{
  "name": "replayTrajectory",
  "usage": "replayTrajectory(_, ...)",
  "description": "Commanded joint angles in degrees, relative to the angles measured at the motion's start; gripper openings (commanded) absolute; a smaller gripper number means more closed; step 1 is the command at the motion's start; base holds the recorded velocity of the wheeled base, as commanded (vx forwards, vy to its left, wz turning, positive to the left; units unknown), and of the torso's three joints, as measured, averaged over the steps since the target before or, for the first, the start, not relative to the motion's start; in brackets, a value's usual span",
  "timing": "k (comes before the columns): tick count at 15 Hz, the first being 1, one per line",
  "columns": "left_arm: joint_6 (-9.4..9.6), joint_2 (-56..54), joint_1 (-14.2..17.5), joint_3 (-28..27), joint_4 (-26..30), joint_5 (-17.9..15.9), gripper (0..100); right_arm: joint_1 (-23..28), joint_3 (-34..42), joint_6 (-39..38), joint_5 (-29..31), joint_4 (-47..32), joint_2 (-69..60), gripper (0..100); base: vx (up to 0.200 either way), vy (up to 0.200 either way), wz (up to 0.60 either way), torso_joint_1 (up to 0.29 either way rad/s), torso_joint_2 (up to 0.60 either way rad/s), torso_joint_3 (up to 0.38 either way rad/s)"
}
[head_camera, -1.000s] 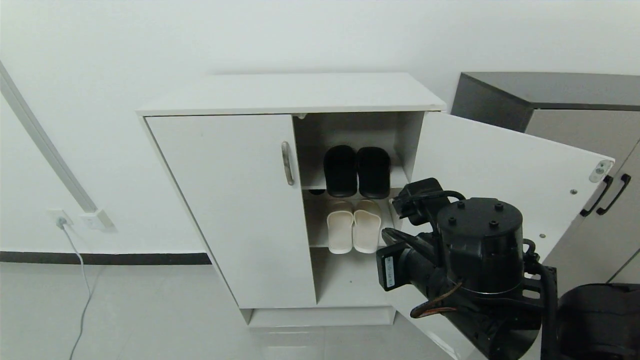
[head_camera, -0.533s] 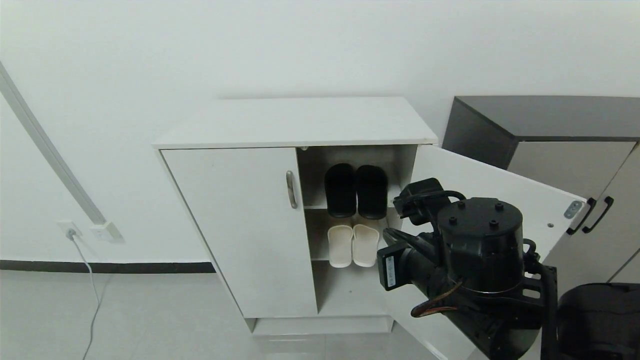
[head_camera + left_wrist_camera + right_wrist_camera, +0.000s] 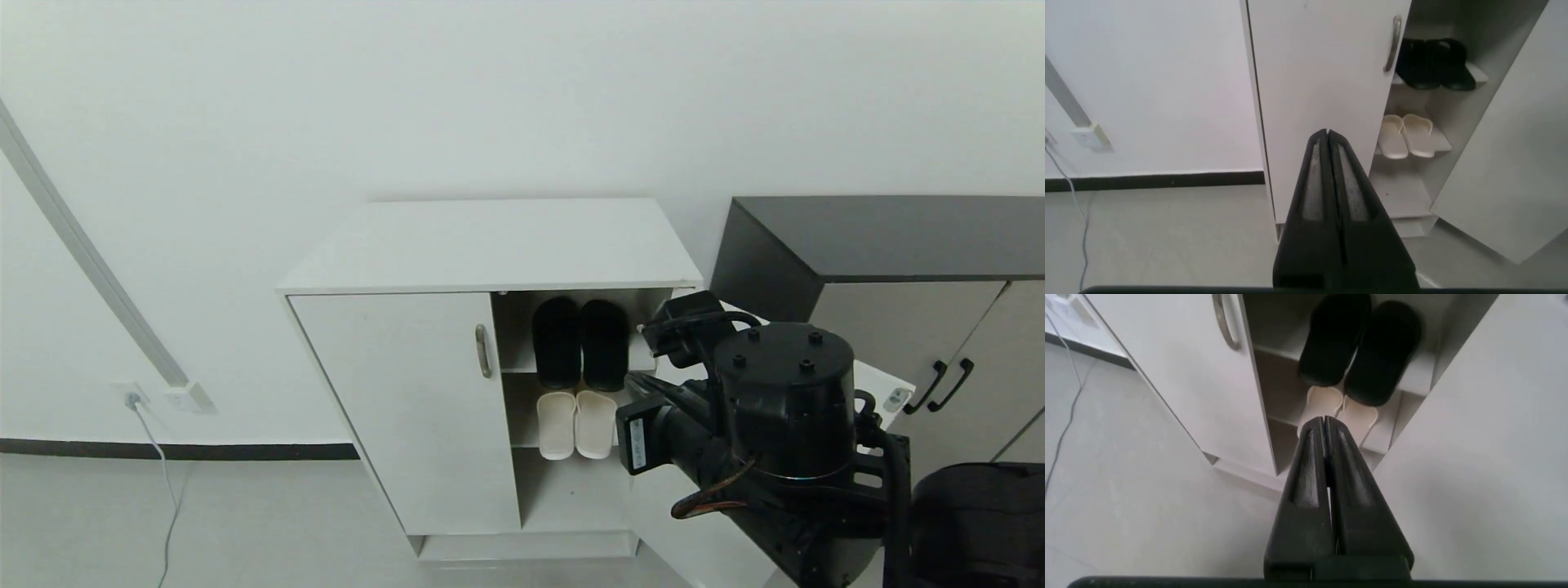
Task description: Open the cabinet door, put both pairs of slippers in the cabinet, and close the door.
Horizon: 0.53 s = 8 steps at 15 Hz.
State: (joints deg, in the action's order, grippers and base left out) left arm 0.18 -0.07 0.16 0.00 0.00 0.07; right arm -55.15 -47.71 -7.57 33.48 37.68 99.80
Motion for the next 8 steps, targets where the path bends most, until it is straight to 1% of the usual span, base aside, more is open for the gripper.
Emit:
replayTrajectory(1,-0.01,0.1,0.0,0.0,-0.1,0.0,0,0.0,0.0,0.0,0.1,0.0,0.0,0,0.000,0.000,0.00,0.222,-0.54,-0.315)
replayTrajectory(5,-0.01,0.1,0.0,0.0,0.0,0.0,0,0.0,0.3,0.0,0.0,0.0,-0.2,0,0.000,0.000,0.00,0.243,-0.57,-0.325)
replayTrajectory(8,-0.01,0.1,0.0,0.0,0.0,0.0,0,0.0,0.3,0.0,-0.1,0.1,-0.2,0,0.000,0.000,0.00,0.271,-0.61,-0.341)
